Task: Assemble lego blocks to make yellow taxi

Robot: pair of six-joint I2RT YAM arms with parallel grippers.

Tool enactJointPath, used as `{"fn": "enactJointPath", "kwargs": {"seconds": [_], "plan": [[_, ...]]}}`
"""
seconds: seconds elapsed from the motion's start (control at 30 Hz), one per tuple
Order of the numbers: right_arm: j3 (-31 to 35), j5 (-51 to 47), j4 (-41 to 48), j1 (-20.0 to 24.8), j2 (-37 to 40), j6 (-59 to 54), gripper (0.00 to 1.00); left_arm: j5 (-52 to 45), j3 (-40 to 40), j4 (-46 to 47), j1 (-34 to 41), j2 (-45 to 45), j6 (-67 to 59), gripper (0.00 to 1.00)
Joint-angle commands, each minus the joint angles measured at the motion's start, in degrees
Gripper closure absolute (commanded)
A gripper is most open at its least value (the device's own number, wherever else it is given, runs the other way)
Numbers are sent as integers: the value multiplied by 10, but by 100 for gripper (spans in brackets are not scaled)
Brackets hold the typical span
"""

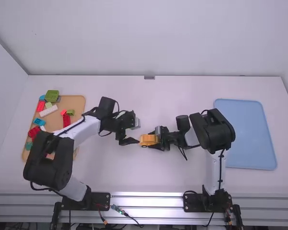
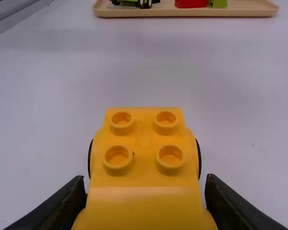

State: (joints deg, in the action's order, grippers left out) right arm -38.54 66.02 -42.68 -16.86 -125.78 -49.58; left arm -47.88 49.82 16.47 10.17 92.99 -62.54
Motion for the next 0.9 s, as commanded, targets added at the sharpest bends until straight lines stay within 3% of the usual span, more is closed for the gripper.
{"fn": "enactJointPath", "kwargs": {"seconds": [0.0,0.2,0.33,0.5,0.67,0.77,0.87], "plan": [[6,-64,6,-3,-9,-12,64,-108,-38,-15,-46,-22,-35,1],[6,-59,-26,-3,-9,43,74,-192,-119,-122,-110,-24,-21,1],[7,-61,-65,10,-3,118,76,-169,-163,-233,-104,-24,72,1],[13,-81,-35,41,55,176,81,-146,-202,-369,-103,-24,188,1],[36,-260,50,95,196,261,89,-104,-237,-489,-102,-24,297,1],[45,-336,90,130,263,297,90,-65,-240,-506,-97,-23,337,1],[48,-446,157,193,347,343,91,-14,-237,-520,-84,-23,386,1]]}}
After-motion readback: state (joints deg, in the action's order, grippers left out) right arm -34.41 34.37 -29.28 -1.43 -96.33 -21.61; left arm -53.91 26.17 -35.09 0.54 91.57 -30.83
